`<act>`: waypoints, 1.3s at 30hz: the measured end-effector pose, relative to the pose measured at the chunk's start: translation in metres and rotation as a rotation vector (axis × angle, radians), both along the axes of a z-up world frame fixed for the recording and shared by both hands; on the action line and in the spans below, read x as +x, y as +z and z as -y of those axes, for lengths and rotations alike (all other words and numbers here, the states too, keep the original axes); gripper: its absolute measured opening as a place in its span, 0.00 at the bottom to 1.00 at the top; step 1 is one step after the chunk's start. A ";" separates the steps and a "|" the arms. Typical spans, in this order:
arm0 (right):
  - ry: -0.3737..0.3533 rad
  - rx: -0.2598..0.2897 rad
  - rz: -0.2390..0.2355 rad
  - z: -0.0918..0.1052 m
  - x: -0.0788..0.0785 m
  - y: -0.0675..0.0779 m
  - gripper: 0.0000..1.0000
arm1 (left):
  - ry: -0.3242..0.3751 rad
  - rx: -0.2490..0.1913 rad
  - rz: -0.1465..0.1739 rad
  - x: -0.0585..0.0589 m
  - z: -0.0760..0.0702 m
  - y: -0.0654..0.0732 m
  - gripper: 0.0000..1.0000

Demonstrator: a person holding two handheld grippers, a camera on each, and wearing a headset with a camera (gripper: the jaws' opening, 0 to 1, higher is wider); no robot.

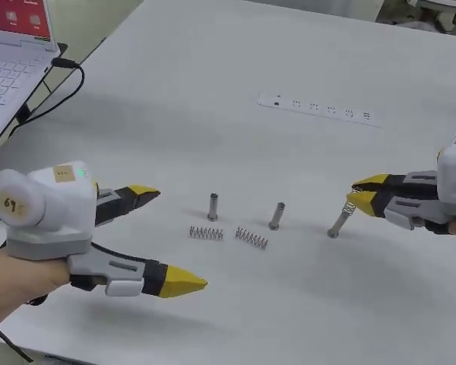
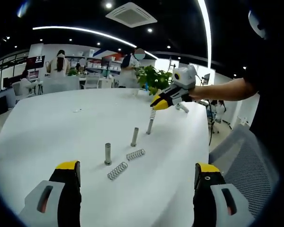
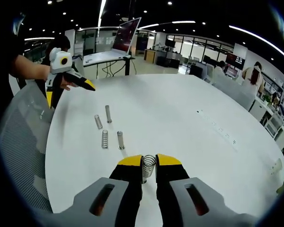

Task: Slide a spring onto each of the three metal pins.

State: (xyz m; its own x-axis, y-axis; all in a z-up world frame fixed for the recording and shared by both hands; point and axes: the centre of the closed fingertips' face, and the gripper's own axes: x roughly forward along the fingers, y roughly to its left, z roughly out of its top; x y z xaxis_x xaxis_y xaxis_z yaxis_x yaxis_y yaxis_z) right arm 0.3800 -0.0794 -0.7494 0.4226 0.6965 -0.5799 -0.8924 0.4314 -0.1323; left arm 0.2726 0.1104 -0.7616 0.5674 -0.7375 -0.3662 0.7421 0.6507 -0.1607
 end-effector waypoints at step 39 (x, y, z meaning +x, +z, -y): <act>-0.004 -0.048 -0.050 0.003 -0.002 -0.037 0.08 | -0.001 0.026 0.022 0.008 -0.007 0.001 0.98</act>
